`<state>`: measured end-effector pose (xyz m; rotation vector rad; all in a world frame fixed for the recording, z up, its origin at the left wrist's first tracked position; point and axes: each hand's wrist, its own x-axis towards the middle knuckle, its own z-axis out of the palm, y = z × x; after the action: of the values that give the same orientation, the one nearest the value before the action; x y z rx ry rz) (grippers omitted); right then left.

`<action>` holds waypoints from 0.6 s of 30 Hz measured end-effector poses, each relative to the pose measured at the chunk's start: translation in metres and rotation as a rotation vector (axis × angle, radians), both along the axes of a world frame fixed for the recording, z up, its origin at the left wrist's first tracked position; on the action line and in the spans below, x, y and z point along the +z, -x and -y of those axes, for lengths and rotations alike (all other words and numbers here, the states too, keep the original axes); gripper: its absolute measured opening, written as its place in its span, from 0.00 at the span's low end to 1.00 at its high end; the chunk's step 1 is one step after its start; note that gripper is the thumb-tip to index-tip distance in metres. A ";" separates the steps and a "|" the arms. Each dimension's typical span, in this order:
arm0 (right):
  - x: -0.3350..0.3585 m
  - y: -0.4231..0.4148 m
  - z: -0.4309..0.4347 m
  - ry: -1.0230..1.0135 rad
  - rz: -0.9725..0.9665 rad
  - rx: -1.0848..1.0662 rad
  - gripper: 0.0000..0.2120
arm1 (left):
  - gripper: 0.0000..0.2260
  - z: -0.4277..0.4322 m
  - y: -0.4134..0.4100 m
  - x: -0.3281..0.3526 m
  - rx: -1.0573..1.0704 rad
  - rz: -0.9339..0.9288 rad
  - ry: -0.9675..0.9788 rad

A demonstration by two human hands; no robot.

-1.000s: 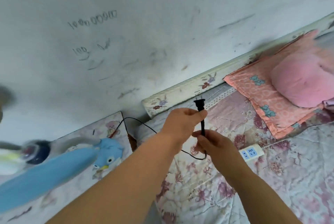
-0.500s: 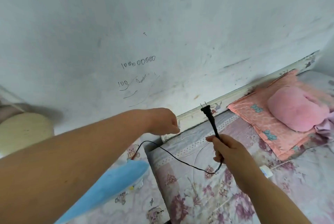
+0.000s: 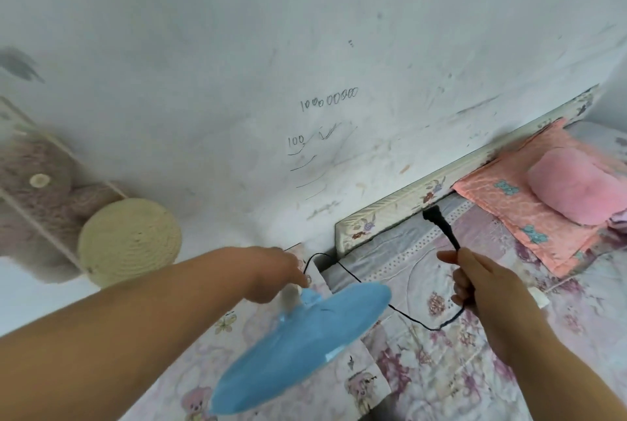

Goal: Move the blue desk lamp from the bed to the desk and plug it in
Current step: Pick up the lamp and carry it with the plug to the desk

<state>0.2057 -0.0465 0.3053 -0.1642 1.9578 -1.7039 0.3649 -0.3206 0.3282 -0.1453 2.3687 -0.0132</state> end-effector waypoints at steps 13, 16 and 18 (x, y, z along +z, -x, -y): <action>0.004 -0.018 0.005 0.019 0.031 0.019 0.16 | 0.02 -0.008 -0.023 -0.041 0.071 -0.244 -0.062; 0.008 -0.011 0.005 0.033 0.028 0.063 0.15 | 0.06 -0.013 -0.027 -0.034 0.210 -0.244 -0.060; 0.010 -0.006 0.008 0.040 0.027 0.101 0.15 | 0.07 -0.016 -0.031 -0.030 0.271 -0.231 -0.041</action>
<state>0.2121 -0.0543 0.3150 -0.2498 1.8646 -1.6721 0.3962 -0.3043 0.2985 -0.4687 2.5573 0.1906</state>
